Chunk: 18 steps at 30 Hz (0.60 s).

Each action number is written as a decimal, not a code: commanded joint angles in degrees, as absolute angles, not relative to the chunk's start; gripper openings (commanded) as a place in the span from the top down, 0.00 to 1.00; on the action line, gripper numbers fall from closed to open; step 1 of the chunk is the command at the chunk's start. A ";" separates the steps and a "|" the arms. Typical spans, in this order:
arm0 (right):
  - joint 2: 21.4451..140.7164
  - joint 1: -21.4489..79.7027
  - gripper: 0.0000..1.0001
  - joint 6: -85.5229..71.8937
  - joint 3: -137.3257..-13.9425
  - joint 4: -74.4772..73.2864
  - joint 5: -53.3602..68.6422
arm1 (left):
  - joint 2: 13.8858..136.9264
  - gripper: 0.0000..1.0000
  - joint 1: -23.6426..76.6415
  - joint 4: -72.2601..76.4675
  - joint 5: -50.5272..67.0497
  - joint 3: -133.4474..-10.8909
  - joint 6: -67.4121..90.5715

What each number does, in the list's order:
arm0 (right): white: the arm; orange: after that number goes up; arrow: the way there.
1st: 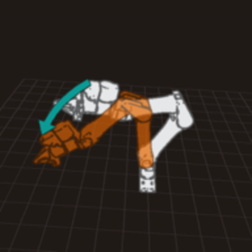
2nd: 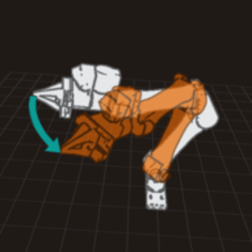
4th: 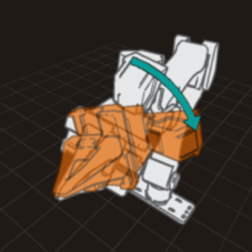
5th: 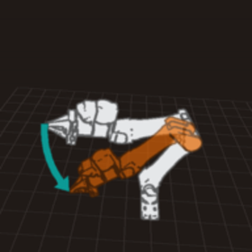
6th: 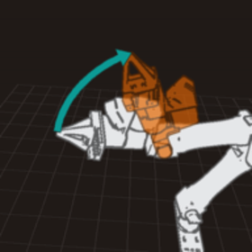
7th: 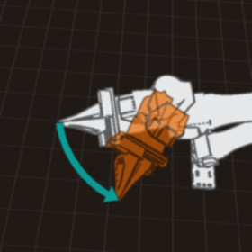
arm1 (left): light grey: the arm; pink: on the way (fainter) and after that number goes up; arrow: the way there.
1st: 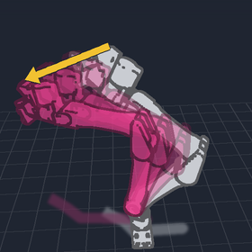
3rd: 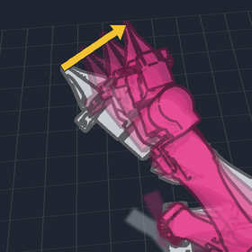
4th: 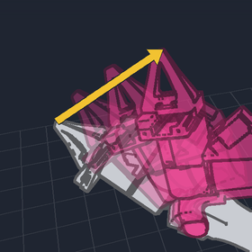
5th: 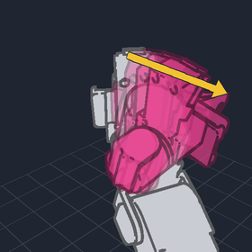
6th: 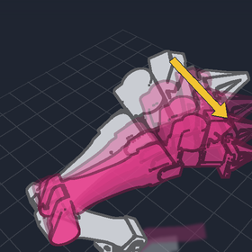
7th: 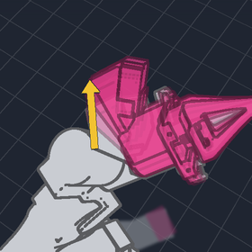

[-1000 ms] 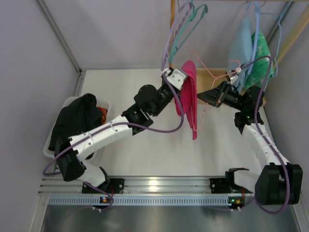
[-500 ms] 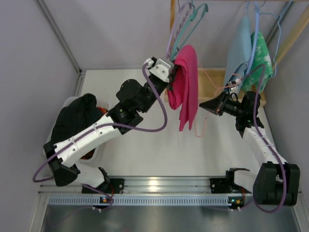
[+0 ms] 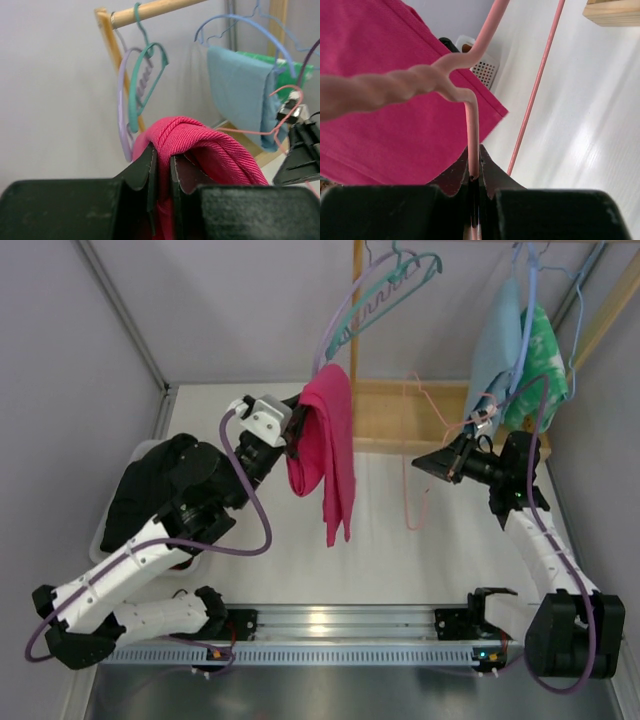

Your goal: Remove the trousers from the hanger

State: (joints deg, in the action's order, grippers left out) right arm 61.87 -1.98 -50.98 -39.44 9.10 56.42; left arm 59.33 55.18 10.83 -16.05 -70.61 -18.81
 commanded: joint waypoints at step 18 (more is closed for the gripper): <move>59.68 4.66 1.00 -42.10 -47.81 4.04 54.41 | 37.63 1.00 1.10 1.50 -21.09 -71.99 8.17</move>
State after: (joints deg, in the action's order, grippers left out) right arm 60.01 3.55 -43.86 -44.42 2.04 55.07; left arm 42.17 8.97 -6.15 -17.82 -69.87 1.37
